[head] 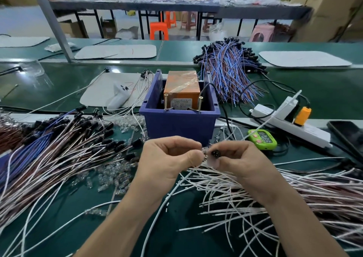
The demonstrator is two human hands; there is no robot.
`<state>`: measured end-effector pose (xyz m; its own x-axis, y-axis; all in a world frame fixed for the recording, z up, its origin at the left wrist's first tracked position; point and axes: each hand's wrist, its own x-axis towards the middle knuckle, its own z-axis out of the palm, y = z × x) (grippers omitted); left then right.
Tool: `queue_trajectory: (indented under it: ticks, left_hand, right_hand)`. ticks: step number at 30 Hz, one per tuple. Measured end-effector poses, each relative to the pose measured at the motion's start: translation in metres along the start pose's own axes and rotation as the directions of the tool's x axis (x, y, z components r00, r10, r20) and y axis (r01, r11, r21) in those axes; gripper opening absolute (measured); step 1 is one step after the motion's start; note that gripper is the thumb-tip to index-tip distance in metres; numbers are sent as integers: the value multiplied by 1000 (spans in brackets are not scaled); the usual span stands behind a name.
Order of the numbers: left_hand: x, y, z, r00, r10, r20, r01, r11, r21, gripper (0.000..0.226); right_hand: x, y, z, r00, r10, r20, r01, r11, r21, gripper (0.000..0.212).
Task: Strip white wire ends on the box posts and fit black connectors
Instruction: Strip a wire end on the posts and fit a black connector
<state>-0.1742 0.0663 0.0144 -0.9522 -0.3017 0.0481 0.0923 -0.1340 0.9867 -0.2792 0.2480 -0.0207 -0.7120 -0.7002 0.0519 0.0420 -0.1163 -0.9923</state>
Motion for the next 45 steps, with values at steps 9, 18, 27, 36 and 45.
queue_trajectory:
  ticks: [9,18,27,36,45]
  left_hand:
    - [-4,1,2,998,63,8,-63,995,75,18]
    - [-7,-3,3,982,188,-9,-171,915,366,23]
    - [-8,-4,0,972,231,-31,-187,852,490,22]
    - [-2,-10,3,992,-64,-110,96,942,322,13]
    - [-2,-17,9,978,-46,-203,90,973,213,15]
  right_hand:
    - [-3,-6,0,1000,14,-14,-12,994,112,27]
    - [-2,-5,8,997,-36,-70,32,998,-55,22]
    - [-4,-8,12,974,-140,-178,58,913,-404,27]
    - [-7,-13,18,937,-272,-219,110,825,-554,33]
    - [-8,-15,21,926,-310,-215,114,772,-625,31]
